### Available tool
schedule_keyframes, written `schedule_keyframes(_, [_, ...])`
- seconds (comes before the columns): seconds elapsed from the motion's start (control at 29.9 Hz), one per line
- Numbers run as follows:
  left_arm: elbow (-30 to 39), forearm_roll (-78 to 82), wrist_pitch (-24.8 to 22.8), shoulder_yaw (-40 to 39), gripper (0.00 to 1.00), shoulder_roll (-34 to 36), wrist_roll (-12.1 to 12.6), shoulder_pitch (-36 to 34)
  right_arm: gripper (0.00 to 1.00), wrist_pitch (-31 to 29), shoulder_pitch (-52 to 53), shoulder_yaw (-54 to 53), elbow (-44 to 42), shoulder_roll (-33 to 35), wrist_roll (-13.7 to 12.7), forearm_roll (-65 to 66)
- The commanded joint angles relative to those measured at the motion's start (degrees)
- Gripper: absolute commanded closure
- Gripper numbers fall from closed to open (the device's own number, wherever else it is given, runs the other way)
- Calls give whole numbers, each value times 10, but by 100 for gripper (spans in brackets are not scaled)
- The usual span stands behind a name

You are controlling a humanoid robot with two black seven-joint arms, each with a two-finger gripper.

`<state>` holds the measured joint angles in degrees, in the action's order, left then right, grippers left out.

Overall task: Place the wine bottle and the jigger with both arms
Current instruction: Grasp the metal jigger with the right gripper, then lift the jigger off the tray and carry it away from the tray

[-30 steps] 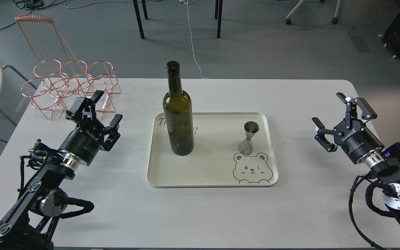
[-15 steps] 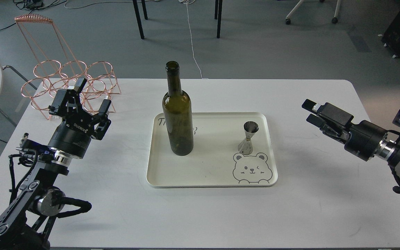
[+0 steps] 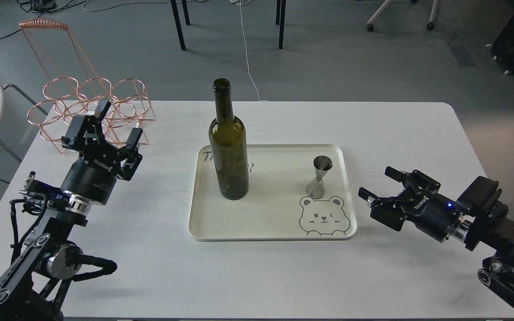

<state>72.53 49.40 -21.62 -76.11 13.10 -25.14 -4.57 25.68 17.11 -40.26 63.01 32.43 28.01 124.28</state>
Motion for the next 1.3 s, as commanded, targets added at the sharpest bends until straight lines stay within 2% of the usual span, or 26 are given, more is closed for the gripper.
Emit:
schedule_keyframes(0.0, [2,0,0,0,2,1,0,0,2,23,34,15,-59,-43,0,7])
schedule_keyframes(0.13, [6,0,0,0,2,1,0,3,5,23,72,33,-111,-87,0,7])
schedule_keyframes(0.47, [7,0,0,-1,2,1,0,3,10,23,91,73,-147,-138,0,7])
schedule_keyframes(0.7, [10,0,0,-1,2,1,0,3,43,23,105,73,-176,-167,0,7])
schedule_keyframes(0.97, [13,0,0,-1,2,1,0,4,47,23,118,72,-195,-183,0,7])
schedule_keyframes(1.0, [13,0,0,-1,2,1,0,4,52,23,118,73,-195,-182,0,7])
schedule_keyframes(1.04, [13,0,0,-1,2,1,0,4,64,23,117,73,-195,-183,0,7])
schedule_keyframes(1.07, [13,0,0,-1,2,1,0,4,69,23,117,73,-196,-183,0,7])
schedule_keyframes(1.27, [13,0,0,-1,2,1,0,4,85,23,115,73,-193,-182,0,7])
